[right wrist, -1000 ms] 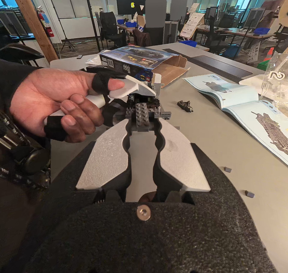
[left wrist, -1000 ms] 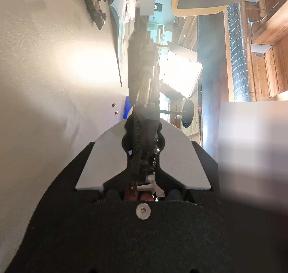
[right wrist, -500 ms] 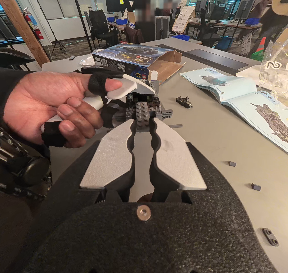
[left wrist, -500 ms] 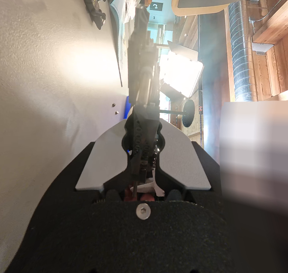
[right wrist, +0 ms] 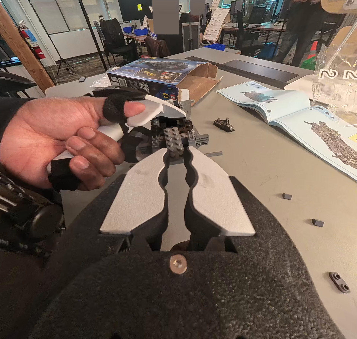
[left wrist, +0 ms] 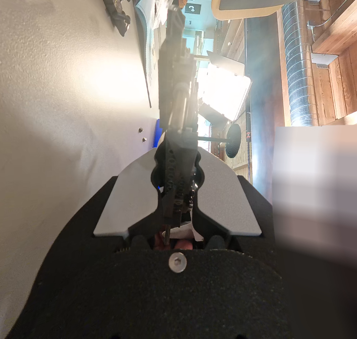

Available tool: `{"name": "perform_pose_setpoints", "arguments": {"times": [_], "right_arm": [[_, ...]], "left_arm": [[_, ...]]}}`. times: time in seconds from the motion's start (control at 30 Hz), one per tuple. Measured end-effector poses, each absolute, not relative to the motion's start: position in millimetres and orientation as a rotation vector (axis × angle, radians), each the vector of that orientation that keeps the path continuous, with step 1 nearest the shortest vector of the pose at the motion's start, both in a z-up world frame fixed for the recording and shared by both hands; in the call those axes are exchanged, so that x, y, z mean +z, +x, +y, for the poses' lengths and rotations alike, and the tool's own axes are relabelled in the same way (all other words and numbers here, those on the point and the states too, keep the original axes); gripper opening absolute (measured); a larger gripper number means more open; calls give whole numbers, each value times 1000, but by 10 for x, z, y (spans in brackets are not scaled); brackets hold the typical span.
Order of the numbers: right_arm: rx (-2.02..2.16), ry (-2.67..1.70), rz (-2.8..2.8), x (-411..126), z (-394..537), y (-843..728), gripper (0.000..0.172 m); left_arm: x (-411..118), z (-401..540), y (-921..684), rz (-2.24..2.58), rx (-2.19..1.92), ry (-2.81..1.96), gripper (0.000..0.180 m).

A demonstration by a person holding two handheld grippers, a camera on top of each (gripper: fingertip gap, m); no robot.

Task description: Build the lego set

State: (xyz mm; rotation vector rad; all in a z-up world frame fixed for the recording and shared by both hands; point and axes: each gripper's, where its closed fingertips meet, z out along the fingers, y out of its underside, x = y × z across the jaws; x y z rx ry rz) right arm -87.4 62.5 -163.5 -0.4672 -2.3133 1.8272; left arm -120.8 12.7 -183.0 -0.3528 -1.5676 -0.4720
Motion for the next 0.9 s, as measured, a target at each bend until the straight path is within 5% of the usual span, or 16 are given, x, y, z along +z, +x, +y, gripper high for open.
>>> {"name": "perform_pose_setpoints", "arguments": {"times": [0.9], "right_arm": [[1841,-538,-2301,-1624,665,-885,28]], "left_arm": [[-1816,109,-1196,-1566,-473,-350,31]]}}
